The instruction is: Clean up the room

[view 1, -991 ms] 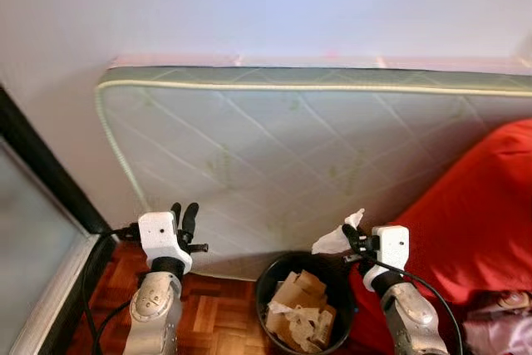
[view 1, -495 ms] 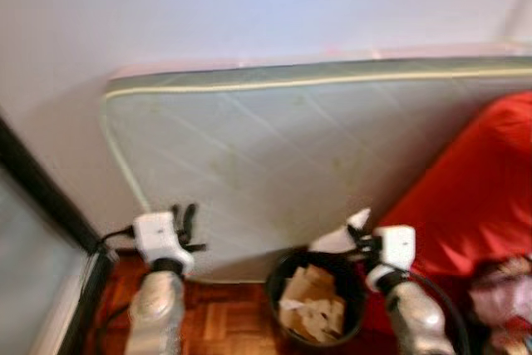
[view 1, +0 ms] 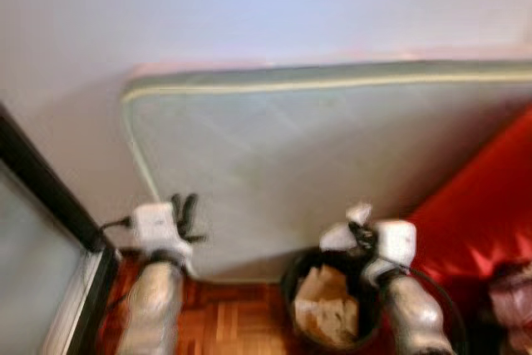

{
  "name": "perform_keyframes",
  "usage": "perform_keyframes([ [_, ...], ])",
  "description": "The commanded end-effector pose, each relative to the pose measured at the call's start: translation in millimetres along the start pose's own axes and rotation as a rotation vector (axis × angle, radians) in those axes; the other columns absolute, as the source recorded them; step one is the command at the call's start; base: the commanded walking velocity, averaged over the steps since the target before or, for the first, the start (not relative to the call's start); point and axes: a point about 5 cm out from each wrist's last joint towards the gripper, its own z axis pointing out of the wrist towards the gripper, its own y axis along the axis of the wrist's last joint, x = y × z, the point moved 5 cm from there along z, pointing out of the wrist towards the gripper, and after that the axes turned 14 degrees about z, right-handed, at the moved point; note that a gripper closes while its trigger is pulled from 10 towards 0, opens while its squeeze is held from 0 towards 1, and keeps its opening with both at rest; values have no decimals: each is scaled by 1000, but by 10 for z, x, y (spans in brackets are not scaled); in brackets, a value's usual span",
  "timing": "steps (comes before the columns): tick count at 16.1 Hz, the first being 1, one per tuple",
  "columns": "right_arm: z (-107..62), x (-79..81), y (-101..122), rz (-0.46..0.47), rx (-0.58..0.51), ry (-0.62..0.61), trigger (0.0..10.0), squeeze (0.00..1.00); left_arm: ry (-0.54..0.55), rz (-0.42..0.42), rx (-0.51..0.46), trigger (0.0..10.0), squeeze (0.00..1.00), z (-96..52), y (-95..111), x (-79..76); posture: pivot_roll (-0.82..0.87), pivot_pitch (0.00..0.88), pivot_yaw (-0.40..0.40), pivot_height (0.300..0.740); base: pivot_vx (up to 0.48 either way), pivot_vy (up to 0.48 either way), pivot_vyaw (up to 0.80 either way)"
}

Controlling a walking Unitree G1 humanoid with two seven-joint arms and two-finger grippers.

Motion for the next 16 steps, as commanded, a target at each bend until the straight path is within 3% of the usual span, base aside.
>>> perform_keyframes([
  [1, -37, -117, 53, -16, -8, -28, 10000, 0, -27, 8, -42, 10000, 0, 54, 119, -97, -7, 0, 52, 740, 0, -337, 0],
  [5, -32, -110, 49, -15, -9, -29, 10000, 0, -27, 10, -37, 10000, 0, 54, 113, -89, -6, 0, 56, 740, 181, -322, 0],
  [16, -42, -136, 73, -18, -22, -39, 10000, 0, -5, -1, -35, 10000, 0, 48, 114, -67, -6, 0, 54, 740, 0, 0, 0],
])
